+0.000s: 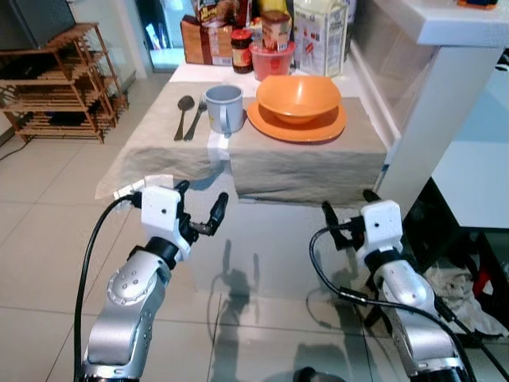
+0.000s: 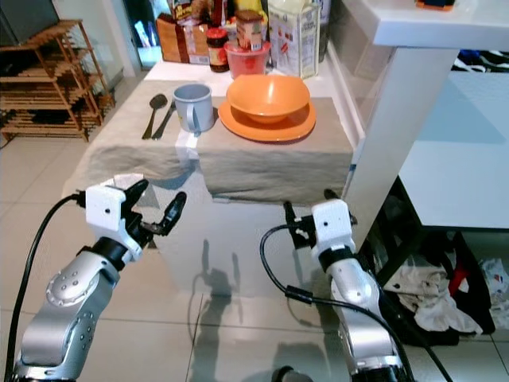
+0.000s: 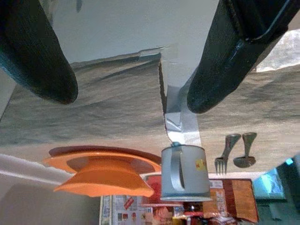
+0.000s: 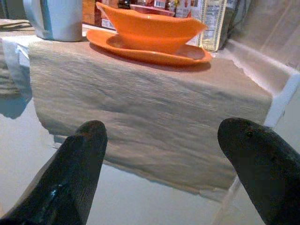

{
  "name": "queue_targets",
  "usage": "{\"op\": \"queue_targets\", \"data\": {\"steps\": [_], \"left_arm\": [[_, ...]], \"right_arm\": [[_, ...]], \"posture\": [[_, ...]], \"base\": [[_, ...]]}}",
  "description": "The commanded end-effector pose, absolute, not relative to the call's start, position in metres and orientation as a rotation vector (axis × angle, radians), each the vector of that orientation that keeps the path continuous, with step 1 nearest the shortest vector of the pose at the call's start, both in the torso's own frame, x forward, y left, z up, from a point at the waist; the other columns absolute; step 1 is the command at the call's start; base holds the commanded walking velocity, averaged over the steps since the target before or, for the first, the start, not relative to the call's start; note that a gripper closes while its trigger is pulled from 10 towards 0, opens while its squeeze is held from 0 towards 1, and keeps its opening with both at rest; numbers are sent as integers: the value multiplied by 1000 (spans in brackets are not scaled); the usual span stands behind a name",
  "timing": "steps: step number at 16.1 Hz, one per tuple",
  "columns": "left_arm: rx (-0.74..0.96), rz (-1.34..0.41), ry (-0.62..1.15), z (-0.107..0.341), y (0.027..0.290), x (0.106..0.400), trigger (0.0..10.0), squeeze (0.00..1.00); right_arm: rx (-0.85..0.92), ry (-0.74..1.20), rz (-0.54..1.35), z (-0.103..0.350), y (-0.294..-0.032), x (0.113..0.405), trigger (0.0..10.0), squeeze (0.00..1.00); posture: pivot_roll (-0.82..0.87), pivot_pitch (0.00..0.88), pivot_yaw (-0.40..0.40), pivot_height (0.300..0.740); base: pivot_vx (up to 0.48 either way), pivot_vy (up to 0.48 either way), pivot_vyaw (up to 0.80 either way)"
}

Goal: Setting the table

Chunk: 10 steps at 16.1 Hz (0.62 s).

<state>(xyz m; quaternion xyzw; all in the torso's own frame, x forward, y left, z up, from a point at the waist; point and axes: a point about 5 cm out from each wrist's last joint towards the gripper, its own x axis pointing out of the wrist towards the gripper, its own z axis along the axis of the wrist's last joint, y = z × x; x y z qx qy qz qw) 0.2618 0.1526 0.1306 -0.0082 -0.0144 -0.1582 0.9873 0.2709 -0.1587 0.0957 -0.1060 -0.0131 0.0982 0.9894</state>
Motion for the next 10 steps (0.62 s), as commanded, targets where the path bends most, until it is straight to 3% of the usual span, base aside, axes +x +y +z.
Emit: {"op": "queue_targets", "data": {"steps": [1, 10], "left_arm": [[-5, -295, -65, 138, 155, 261, 10000, 0], [33, -356, -102, 149, 140, 268, 10000, 0]], "right_arm": [[-227, -35, 219, 97, -155, 273, 10000, 0], [-219, -40, 235, 96, -152, 275, 10000, 0]], "posture": [[20, 0, 33, 740], [19, 0, 38, 740]], "base": [[428, 0, 0], [449, 0, 0]]}}
